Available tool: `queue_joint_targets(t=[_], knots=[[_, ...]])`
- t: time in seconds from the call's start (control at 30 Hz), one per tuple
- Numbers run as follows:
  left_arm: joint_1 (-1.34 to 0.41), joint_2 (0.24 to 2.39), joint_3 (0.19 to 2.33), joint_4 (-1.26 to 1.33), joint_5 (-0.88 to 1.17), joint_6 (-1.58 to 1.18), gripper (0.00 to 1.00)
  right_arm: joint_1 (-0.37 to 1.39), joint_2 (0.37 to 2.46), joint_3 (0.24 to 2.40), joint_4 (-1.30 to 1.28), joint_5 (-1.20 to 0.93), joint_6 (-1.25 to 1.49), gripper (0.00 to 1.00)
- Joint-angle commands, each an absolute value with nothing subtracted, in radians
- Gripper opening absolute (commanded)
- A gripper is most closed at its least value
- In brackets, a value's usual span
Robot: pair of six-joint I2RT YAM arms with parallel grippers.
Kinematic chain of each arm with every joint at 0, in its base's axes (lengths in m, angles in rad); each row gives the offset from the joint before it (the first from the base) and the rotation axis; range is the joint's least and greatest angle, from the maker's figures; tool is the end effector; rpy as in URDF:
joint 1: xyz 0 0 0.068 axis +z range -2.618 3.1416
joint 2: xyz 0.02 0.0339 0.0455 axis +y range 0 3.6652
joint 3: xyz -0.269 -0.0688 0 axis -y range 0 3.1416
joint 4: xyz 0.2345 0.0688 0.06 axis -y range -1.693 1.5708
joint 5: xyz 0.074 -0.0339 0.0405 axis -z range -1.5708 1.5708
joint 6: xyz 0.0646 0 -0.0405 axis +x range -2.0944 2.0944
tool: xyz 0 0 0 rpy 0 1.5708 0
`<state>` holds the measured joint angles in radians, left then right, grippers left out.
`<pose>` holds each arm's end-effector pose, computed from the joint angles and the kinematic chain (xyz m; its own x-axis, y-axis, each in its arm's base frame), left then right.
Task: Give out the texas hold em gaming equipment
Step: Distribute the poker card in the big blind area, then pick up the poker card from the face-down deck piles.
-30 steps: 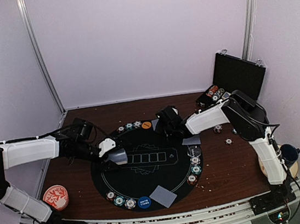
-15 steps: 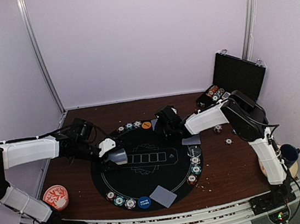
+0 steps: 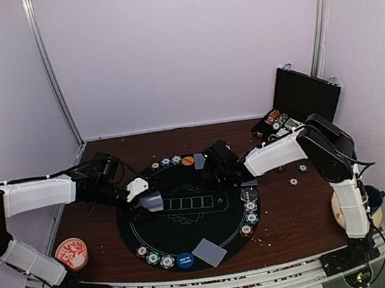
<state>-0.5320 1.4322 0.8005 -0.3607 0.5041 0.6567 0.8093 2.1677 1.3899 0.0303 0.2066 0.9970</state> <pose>0.2245 -0.1684 0.1805 -0.1614 0.7153 -0.6799 0.9726 0.2323 0.0134 0.3415 0.3390 0.1209 -0.7624 0.3915 -0.5152 0.0658 0.8389 0.5402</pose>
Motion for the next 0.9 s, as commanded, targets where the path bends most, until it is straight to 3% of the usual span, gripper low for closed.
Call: queue_joint_targets(t=[0.0, 0.13, 0.4, 0.63, 0.87], knots=[[-0.533, 1.423, 0.797, -0.333, 0.51, 0.671, 0.12, 0.823, 2.057, 1.328, 0.015, 0.154, 0.92, 0.56], [-0.532, 1.416, 0.798, -0.337, 0.508, 0.678, 0.12, 0.831, 1.986, 1.266, 0.105, 0.005, 0.813, 0.67], [-0.534, 1.38, 0.783, -0.342, 0.525, 0.697, 0.12, 0.879, 2.0, 1.23, 0.352, -0.331, 0.736, 0.72], [-0.534, 1.376, 0.781, -0.345, 0.526, 0.697, 0.12, 0.949, 1.992, 1.254, 0.446, -0.406, 0.717, 0.75], [-0.533, 1.359, 0.776, -0.344, 0.534, 0.699, 0.12, 0.998, 2.02, 1.316, 0.38, -0.421, 0.662, 0.76]])
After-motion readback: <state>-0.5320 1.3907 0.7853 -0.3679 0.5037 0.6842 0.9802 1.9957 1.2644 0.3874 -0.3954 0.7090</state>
